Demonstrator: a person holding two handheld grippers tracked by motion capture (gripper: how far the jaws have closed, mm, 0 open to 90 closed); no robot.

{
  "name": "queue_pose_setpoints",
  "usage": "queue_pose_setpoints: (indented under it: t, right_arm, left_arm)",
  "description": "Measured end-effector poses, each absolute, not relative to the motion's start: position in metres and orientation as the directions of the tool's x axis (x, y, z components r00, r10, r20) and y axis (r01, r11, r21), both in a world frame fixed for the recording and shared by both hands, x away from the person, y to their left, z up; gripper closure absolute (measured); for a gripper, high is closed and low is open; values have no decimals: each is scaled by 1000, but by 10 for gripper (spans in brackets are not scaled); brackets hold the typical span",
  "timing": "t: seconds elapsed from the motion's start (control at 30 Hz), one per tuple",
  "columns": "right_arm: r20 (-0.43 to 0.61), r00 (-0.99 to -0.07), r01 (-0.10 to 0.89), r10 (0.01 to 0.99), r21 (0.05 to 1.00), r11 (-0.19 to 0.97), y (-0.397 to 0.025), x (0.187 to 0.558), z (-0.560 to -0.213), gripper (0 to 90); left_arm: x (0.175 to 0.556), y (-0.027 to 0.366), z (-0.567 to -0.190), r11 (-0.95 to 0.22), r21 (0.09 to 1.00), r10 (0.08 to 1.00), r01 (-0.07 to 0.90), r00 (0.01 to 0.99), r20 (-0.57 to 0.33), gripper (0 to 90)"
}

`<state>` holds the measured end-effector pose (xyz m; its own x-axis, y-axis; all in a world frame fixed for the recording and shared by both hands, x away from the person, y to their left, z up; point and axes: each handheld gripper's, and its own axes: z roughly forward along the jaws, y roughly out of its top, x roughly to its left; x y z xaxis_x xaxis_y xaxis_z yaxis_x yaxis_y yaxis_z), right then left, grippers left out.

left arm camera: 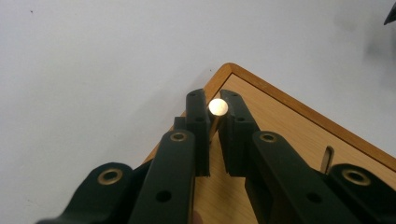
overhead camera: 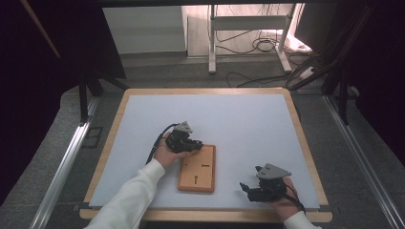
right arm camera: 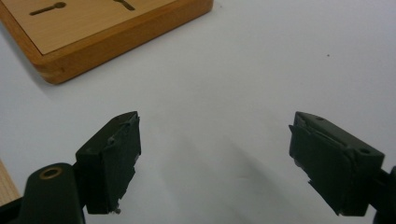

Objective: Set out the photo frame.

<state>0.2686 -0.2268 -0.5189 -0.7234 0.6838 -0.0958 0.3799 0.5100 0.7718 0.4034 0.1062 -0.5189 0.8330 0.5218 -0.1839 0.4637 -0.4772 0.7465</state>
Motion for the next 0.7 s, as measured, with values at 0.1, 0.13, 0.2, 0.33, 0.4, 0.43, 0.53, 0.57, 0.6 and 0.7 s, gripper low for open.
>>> queue_pose_setpoints:
  t: [0.1, 0.13, 0.2, 0.33, 0.4, 0.43, 0.53, 0.57, 0.6, 0.7]
  right_arm:
    - [-114, -736, 352, 668, 777, 521, -223, 266, -518, 168]
    - [-119, -741, 344, 661, 778, 526, -222, 266, -518, 168]
    - [-131, -747, 331, 652, 777, 535, -218, 264, -517, 167]
    - [-161, -752, 310, 639, 769, 559, -211, 260, -517, 165]
    - [-185, -748, 303, 638, 760, 575, -207, 259, -517, 164]
    - [-185, -747, 302, 638, 761, 574, -205, 258, -517, 164]
    - [-194, -748, 296, 634, 759, 581, -201, 258, -517, 163]
    - [-193, -750, 296, 633, 758, 581, -200, 258, -517, 162]
    - [-198, -751, 291, 630, 757, 585, -199, 258, -517, 161]
    - [-217, -756, 276, 617, 750, 601, -193, 257, -518, 159]
  left_arm:
    - [404, 107, -519, -473, 740, 523, 478, 828, -201, 838]
    - [405, 107, -519, -472, 739, 522, 480, 828, -204, 837]
    - [405, 107, -519, -469, 739, 521, 483, 827, -210, 836]
    - [405, 107, -519, -466, 737, 524, 490, 824, -216, 836]
    - [406, 108, -519, -473, 734, 519, 487, 828, -215, 837]
    - [406, 108, -519, -472, 735, 519, 488, 827, -216, 836]
    - [406, 108, -519, -473, 733, 518, 489, 827, -218, 836]
    - [407, 108, -519, -472, 733, 518, 490, 827, -220, 836]
    - [407, 109, -518, -472, 730, 518, 493, 826, -222, 835]
    - [408, 109, -518, -467, 727, 522, 503, 821, -232, 837]
